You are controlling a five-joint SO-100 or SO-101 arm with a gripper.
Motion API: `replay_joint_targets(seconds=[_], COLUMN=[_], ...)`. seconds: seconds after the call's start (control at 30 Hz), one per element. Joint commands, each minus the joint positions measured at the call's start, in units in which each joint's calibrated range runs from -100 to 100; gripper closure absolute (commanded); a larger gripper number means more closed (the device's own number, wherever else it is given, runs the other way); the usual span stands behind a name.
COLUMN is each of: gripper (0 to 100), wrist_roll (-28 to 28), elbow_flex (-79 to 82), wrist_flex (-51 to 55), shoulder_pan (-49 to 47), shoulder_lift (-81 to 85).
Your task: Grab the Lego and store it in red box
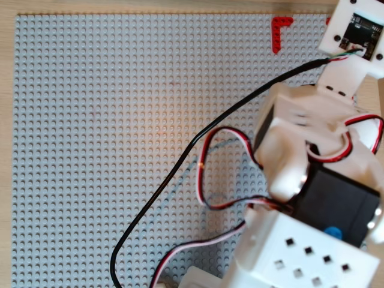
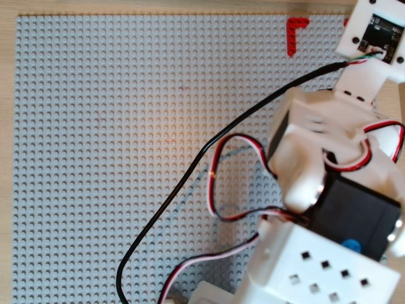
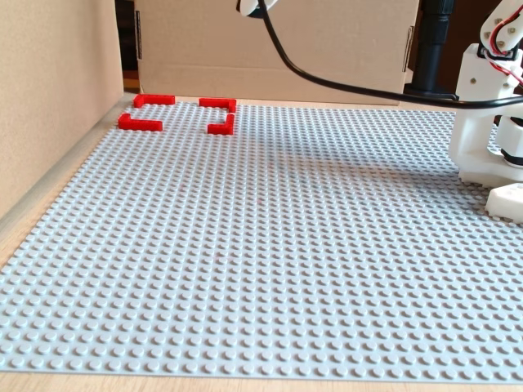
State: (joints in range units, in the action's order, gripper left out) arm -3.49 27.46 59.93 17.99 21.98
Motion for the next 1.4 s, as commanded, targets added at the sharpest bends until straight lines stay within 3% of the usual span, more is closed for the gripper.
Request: replay_joint_targets(seconds=[0.0,0.67,0.83,1.07,1.37], gripper=[90,90,82,80,95], wrist_roll=[0.37,2.40,1.98,2.40,5.21], elbow_flex=[-3.91,-36.37,-36.82,-41.55,-53.73], wrist_flex=[-5.54,-8.79,-8.26,0.77,21.56], shoulder_pan=[1.10,3.63,5.64,4.08,-1.66], shoulder_lift=[-6.30,-42.83,-43.33,-41.22,-23.25])
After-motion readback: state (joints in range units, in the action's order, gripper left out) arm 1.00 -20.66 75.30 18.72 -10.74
